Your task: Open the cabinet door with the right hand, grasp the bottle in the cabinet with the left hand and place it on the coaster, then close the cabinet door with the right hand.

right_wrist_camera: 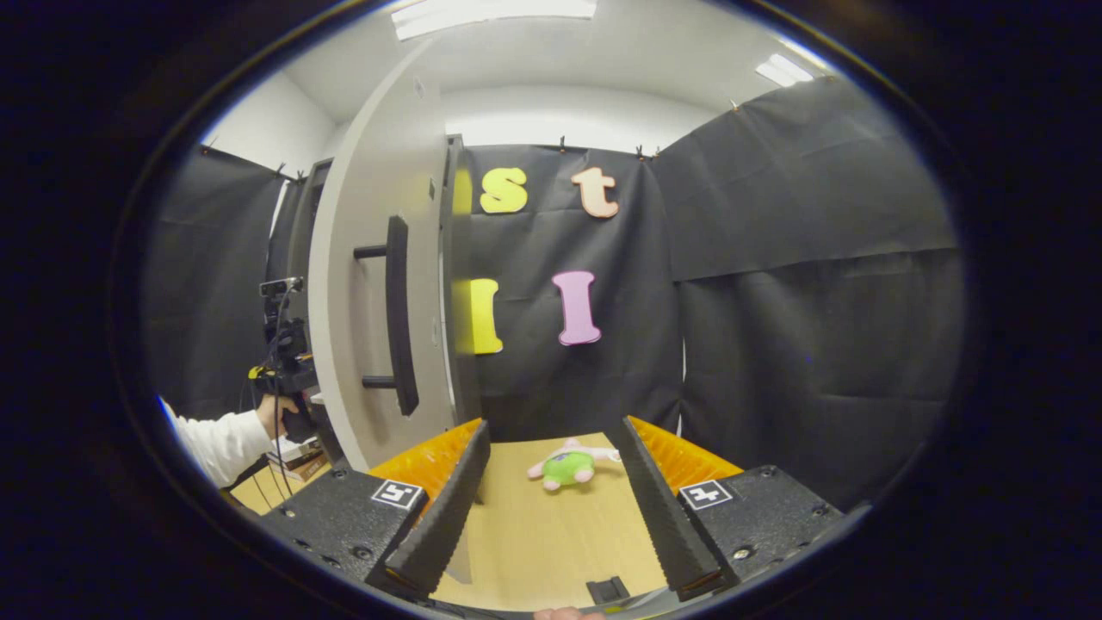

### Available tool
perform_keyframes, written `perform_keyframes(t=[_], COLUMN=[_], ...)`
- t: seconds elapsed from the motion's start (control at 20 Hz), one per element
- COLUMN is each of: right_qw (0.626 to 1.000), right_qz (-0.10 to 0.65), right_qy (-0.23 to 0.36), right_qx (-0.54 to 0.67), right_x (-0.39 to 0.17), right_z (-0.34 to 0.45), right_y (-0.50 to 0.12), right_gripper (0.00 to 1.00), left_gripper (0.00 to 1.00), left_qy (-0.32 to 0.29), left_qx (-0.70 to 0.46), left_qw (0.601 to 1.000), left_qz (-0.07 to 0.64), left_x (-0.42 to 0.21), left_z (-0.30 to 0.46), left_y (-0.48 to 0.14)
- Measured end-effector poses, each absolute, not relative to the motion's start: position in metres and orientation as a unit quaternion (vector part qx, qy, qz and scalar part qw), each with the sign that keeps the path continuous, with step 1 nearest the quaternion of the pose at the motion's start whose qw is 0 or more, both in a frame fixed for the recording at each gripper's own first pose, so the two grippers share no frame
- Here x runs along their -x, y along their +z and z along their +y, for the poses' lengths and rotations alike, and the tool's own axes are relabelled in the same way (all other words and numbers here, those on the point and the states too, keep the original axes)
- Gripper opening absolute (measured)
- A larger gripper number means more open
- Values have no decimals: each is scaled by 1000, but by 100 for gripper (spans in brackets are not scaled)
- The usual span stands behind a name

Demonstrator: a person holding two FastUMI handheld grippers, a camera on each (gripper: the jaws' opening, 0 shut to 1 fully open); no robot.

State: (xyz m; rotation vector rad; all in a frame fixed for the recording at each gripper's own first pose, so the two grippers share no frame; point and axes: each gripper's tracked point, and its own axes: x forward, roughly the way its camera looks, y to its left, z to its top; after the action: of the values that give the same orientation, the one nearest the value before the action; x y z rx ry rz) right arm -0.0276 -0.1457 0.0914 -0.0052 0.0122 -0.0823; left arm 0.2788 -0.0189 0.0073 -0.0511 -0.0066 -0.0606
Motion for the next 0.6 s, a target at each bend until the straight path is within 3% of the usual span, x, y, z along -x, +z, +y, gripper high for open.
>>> perform_keyframes(t=[0.25,0.6], right_qw=[1000,1000], right_qz=[-3,-6], right_qy=[-11,6], right_qx=[-6,-17], right_x=[23,24], right_z=[-133,-124], right_y=[94,94], right_gripper=[94,93], left_gripper=[72,72], left_qy=[-11,75], left_qx=[7,-14], left_qw=[1000,996], left_qz=[-8,46], left_x=[-205,-108], left_z=[14,64], left_y=[-8,-112])
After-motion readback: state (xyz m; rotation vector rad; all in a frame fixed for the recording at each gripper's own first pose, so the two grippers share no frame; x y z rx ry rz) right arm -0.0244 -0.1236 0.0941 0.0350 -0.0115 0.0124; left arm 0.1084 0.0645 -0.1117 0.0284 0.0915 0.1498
